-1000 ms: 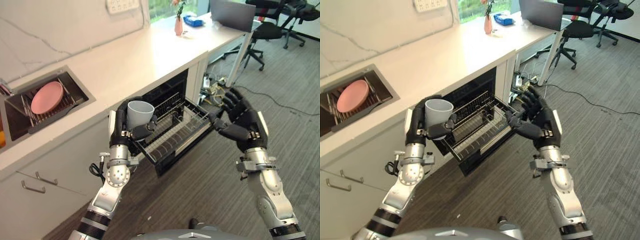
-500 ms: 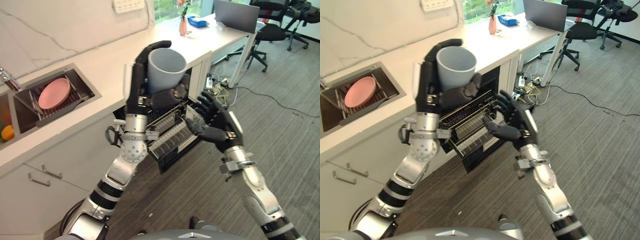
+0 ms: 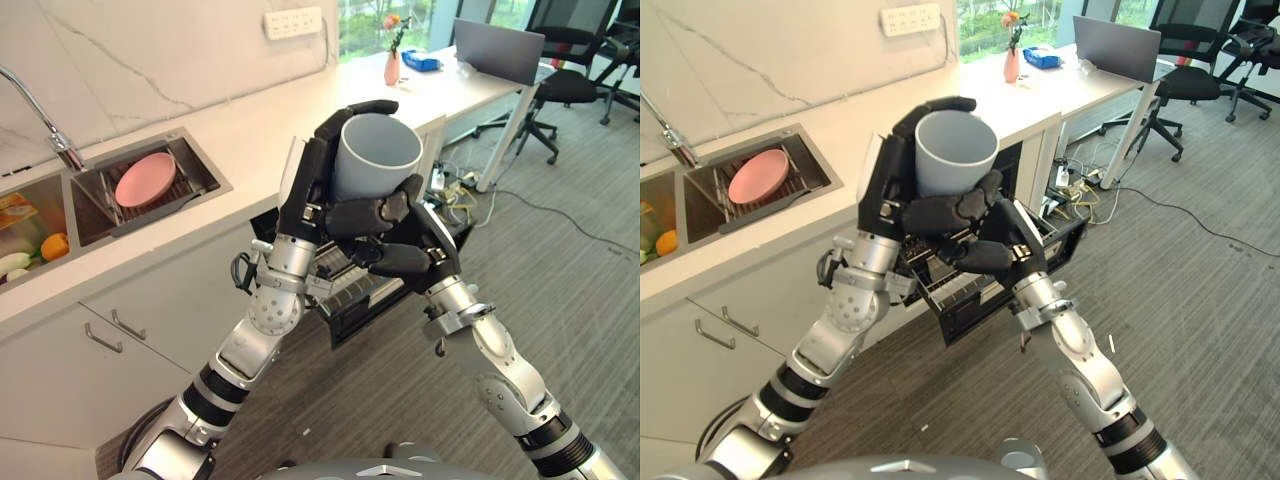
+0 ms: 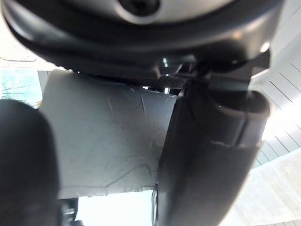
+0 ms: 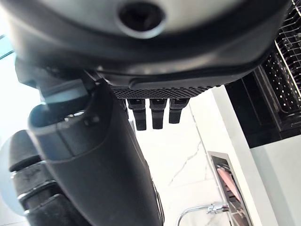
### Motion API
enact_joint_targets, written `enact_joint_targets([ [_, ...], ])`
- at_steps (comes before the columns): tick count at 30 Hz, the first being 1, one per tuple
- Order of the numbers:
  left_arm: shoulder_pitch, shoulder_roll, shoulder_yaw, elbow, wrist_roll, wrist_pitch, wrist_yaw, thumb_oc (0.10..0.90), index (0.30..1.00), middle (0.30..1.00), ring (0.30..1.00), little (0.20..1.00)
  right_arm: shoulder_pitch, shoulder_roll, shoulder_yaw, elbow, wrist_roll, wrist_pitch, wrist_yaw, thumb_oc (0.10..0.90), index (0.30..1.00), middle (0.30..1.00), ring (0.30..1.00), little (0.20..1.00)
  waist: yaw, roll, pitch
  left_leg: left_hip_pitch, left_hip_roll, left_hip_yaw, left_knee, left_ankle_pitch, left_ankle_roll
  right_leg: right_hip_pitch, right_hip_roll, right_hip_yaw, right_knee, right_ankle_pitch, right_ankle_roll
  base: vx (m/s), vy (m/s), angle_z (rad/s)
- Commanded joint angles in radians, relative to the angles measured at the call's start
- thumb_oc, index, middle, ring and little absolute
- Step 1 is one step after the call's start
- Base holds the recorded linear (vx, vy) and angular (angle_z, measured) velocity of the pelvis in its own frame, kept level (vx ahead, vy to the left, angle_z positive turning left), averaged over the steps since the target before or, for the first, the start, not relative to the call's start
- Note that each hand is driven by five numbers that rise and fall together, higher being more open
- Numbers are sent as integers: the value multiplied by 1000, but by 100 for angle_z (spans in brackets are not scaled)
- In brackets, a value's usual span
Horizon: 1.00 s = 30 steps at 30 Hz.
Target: Place the dishes in the dishwasher.
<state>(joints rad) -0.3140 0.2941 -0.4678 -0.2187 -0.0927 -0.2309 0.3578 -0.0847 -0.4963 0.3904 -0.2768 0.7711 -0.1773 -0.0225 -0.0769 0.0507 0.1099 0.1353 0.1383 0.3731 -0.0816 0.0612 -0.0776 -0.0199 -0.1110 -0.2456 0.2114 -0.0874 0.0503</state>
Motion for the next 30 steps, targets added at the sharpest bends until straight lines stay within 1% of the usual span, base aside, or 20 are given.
enact_joint_targets([
  [1,-61,35,-2,-57,6,-74,-12,400,300,300,300,300,-116,54,-44,-126,60,-90,31,800,900,900,900,900,-8,-99,-41,82,-13,-7,-6,-38,-43,156,-28,62,-252,87,111,0,0,0],
  [5,-32,39,-9,8,21,-60,-24,400,300,300,300,300,-136,36,-35,-164,76,-86,49,800,900,900,900,900,-10,-98,-39,82,-14,-5,-6,-37,-44,154,-26,62,-252,88,110,0,0,0],
  [9,-1,43,-11,39,13,-53,-40,400,300,300,300,300,-147,31,-33,-171,81,-82,46,800,900,900,900,900,-11,-97,-38,82,-13,-4,-6,-36,-43,151,-25,65,-252,90,108,0,0,0],
  [14,30,38,-37,72,-10,-43,-72,400,300,300,300,300,-164,51,-35,-153,76,-86,23,800,900,900,900,900,-8,-97,-35,82,-12,-2,-6,-37,-41,147,-25,68,-252,91,107,0,0,0],
  [15,37,34,-50,85,-19,-38,-82,400,300,300,300,300,-165,61,-47,-150,56,-92,0,800,900,900,900,900,-9,-96,-34,81,-12,-2,-6,-37,-40,148,-24,68,-253,91,107,0,0,0],
  [17,39,33,-58,94,-17,-34,-87,400,300,300,300,300,-166,71,-49,-146,56,-95,-8,800,900,900,900,900,-9,-95,-33,81,-13,-2,-6,-38,-40,147,-24,69,-253,92,107,0,0,0],
  [22,42,34,-59,91,-22,-32,-92,400,300,300,300,300,-165,78,-55,-147,52,-95,-11,800,900,900,900,900,-8,-95,-32,81,-13,-2,-6,-38,-40,147,-24,67,-253,91,107,0,0,0],
  [23,58,31,-78,109,-29,-24,-111,400,300,300,300,300,-148,111,-73,-150,37,-112,-36,400,300,300,300,300,-6,-94,-29,79,-10,-7,-6,-40,-39,150,-23,62,-254,88,106,0,0,0],
  [30,76,31,-82,122,-33,-24,-105,400,300,300,300,300,-121,139,-81,-148,36,-124,-60,400,300,300,300,300,1,-97,-27,77,-9,-15,-6,-38,-40,155,-21,54,-256,87,103,0,-2,1],
])
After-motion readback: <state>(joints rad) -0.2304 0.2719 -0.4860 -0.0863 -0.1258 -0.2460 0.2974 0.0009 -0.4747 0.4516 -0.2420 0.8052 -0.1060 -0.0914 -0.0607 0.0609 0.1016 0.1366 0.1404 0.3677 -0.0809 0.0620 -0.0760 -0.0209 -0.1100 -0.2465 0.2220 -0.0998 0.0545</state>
